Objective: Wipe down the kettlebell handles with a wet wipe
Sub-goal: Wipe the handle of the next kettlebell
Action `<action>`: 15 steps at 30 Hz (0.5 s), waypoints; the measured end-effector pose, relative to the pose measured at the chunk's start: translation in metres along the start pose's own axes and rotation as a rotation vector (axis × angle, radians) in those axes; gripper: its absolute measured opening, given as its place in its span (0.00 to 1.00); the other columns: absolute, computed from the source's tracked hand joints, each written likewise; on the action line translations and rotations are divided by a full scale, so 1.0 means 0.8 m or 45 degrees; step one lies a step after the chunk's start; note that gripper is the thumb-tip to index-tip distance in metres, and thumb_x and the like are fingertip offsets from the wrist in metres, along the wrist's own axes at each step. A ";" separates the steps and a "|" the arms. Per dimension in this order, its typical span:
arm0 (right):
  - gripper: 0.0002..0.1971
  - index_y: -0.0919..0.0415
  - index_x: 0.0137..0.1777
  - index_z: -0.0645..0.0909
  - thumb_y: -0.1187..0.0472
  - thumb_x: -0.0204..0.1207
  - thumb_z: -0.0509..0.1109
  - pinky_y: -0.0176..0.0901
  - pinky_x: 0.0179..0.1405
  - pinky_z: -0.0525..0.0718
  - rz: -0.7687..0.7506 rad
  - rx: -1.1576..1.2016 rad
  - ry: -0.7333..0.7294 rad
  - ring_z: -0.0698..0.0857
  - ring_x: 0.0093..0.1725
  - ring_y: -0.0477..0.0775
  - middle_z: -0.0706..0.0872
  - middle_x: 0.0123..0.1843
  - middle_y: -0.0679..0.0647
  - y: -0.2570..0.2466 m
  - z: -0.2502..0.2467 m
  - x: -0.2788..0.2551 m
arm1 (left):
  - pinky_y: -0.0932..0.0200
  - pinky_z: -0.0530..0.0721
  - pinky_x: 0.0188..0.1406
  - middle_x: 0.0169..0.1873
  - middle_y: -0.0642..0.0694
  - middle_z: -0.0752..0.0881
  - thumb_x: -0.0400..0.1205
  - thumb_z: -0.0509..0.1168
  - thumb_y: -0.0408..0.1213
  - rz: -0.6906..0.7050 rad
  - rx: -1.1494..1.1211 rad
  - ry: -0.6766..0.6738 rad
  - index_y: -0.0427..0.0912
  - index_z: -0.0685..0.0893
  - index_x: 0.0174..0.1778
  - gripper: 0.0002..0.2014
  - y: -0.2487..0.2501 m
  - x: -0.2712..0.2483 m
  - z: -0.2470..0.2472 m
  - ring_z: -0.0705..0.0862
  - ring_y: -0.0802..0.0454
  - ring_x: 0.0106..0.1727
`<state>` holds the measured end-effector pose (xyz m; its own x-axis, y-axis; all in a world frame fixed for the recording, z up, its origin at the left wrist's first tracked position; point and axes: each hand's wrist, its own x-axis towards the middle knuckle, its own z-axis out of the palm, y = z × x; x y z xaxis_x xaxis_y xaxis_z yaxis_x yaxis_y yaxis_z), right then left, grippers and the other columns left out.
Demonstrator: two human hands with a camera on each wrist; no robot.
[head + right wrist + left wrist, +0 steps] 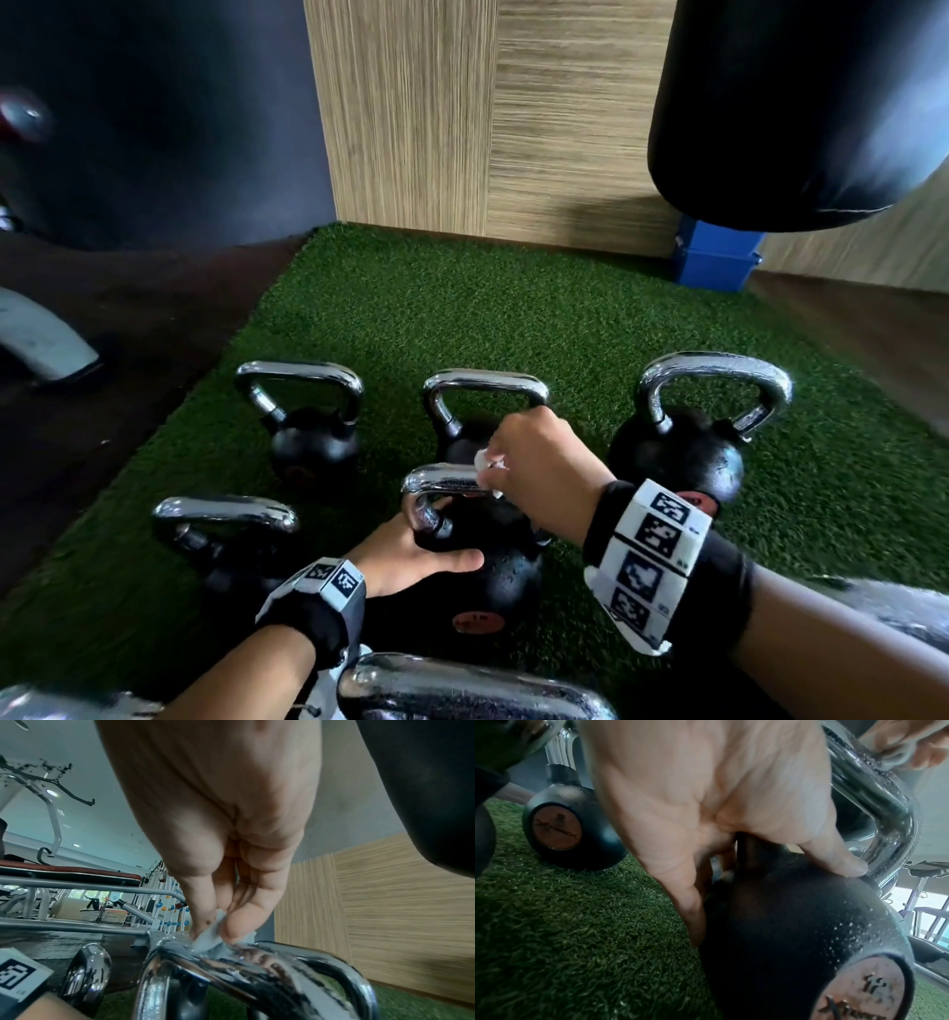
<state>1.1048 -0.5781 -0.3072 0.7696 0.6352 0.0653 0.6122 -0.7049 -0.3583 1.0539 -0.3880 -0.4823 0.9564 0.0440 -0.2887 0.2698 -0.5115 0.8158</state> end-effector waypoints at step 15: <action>0.11 0.60 0.39 0.88 0.52 0.75 0.77 0.28 0.27 0.73 0.256 -0.022 0.257 0.84 0.32 0.48 0.87 0.34 0.49 0.050 0.002 -0.035 | 0.59 0.69 0.82 0.74 0.67 0.77 0.55 0.77 0.79 -0.035 0.003 0.014 0.64 0.69 0.83 0.59 -0.001 -0.001 -0.004 0.74 0.66 0.76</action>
<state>1.1074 -0.6235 -0.3245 0.8952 0.4080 0.1791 0.4456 -0.8167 -0.3666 1.0530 -0.3850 -0.4812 0.9498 0.0675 -0.3056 0.2959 -0.5121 0.8064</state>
